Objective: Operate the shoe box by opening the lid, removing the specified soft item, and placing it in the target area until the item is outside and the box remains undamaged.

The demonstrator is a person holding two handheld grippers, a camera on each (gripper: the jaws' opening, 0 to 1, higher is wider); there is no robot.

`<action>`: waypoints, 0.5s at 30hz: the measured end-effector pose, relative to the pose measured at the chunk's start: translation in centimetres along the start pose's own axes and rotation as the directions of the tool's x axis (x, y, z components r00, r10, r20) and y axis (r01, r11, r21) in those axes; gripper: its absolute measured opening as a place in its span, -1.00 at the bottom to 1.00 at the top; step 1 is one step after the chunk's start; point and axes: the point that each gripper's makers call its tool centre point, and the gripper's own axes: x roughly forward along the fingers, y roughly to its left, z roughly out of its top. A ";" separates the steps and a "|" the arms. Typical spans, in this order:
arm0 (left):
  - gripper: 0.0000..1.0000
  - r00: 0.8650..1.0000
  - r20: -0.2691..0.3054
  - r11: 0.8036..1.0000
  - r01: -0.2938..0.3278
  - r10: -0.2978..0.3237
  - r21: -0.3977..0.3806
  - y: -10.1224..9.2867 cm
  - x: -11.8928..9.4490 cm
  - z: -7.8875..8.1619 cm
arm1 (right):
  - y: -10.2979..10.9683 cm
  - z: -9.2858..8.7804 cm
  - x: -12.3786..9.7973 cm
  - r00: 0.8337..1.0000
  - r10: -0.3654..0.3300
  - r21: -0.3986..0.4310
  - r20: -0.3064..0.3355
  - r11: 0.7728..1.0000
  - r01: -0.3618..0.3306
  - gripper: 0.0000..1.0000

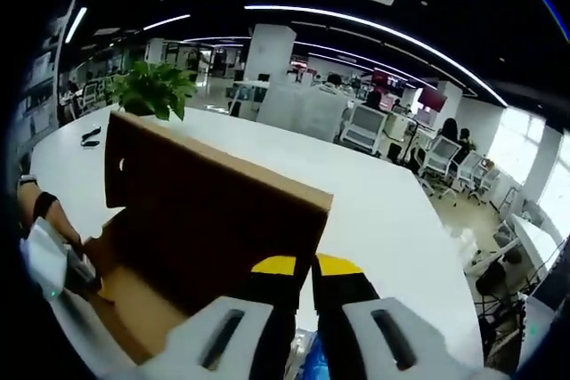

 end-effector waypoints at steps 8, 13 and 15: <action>-0.84 1.000 -0.004 1.000 -0.003 0.003 -0.001 0.1 0.0 -0.1 | 0.4 -0.4 -1.2 1.000 0.007 0.024 0.025 1.000 -0.007 -0.94; -0.84 1.000 0.000 1.000 -0.005 0.005 -0.017 0.1 0.0 -0.1 | 0.7 -0.8 -1.9 0.999 0.015 0.042 0.036 0.999 -0.017 -0.94; -0.84 1.000 0.000 1.000 -0.005 0.005 -0.014 0.1 0.0 -0.1 | 0.8 -0.9 -2.1 0.999 0.016 0.038 0.036 0.999 -0.018 -0.94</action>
